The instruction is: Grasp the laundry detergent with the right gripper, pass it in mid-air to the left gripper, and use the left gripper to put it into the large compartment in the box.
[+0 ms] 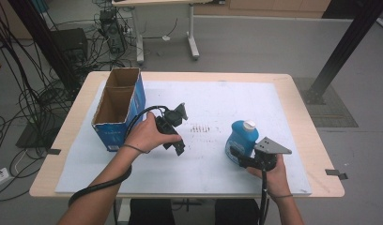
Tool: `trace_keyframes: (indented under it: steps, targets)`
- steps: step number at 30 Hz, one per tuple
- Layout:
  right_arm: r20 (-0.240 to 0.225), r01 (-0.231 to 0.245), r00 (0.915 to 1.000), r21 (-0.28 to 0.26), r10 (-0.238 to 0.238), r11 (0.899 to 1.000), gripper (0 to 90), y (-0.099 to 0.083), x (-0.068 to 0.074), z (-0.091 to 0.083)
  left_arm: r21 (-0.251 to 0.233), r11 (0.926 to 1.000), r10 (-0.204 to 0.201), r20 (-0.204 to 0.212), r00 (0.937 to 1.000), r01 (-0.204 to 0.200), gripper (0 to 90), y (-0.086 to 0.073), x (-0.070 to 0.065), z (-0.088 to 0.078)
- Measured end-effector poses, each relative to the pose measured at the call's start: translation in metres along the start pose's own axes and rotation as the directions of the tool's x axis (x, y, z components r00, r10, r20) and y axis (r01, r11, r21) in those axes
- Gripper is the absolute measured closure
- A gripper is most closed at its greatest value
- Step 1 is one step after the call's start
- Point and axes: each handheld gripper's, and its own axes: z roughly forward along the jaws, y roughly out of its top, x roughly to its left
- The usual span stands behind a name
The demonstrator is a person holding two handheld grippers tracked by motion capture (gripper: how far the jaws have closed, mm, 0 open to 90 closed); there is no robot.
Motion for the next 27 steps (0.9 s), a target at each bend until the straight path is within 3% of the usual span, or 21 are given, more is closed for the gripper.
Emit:
trace_keyframes:
  steps: [27]
  targets:
    - [0.004, -0.002, 1.0, -0.007, 0.002, 1.0, 41.2, -0.0018, 0.0009, -0.0002, 0.0, 1.0, -0.008, 0.001, 1.0, 0.008, 6.9, -0.002, -0.0011, -0.0008]
